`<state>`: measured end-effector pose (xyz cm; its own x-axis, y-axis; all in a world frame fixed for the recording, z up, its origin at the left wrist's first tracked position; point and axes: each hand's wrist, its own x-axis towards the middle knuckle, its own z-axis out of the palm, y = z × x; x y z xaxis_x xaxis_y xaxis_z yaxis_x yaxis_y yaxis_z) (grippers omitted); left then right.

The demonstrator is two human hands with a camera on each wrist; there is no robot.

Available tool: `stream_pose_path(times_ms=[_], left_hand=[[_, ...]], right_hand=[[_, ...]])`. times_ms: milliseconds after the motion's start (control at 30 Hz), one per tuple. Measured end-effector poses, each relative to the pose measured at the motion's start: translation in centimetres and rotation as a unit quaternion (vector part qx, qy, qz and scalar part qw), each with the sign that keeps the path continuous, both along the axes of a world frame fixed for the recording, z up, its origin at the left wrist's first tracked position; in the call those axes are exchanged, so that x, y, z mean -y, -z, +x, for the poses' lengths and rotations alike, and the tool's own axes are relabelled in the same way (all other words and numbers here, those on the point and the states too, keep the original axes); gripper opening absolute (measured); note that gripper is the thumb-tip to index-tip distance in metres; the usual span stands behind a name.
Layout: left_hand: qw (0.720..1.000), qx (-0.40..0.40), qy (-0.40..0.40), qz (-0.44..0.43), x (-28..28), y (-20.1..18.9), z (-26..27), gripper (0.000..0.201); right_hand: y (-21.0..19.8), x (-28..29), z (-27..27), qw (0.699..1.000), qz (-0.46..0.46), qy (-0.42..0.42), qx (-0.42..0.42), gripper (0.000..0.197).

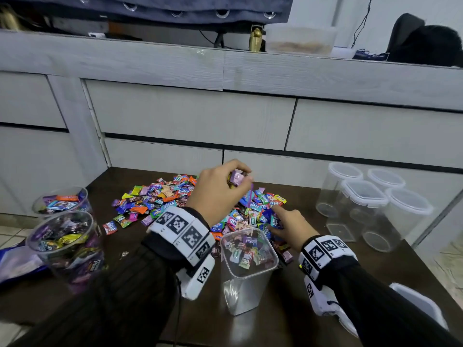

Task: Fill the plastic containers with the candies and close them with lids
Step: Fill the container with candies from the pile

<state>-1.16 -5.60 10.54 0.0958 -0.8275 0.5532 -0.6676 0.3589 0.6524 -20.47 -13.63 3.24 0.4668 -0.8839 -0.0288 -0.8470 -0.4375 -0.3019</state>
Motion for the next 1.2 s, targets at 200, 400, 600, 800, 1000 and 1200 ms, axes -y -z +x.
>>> stream_pose_path(times_ms=[200,400,600,800,1000,1200], left_hand=[[0.996,-0.078,0.047,-0.021,-2.2,0.6,-3.7,0.008],[0.992,-0.062,0.101,0.034,-3.1,3.3,-3.6,0.006],[0.981,0.006,0.168,0.102,-2.5,3.0,-2.6,0.010],[0.969,0.072,0.213,0.107,-2.8,2.7,-2.9,0.020],[0.970,0.113,0.213,0.026,-3.4,2.3,-2.1,0.008],[0.962,0.174,0.208,0.008,-3.8,2.4,-1.7,0.008]], right_hand=[[-0.5,-0.7,-0.7,1.000,0.016,0.005,0.022,0.052],[-0.8,-1.3,-0.9,0.999,0.016,0.005,0.038,0.050],[-2.0,-1.6,-1.2,0.989,-0.048,0.010,0.138,0.031],[-4.5,-1.6,-1.3,0.974,-0.130,-0.008,0.185,0.022],[-6.0,-2.1,-1.5,0.967,-0.147,-0.020,0.205,0.021],[-5.6,-2.2,-1.8,0.973,-0.144,-0.011,0.179,0.021]])
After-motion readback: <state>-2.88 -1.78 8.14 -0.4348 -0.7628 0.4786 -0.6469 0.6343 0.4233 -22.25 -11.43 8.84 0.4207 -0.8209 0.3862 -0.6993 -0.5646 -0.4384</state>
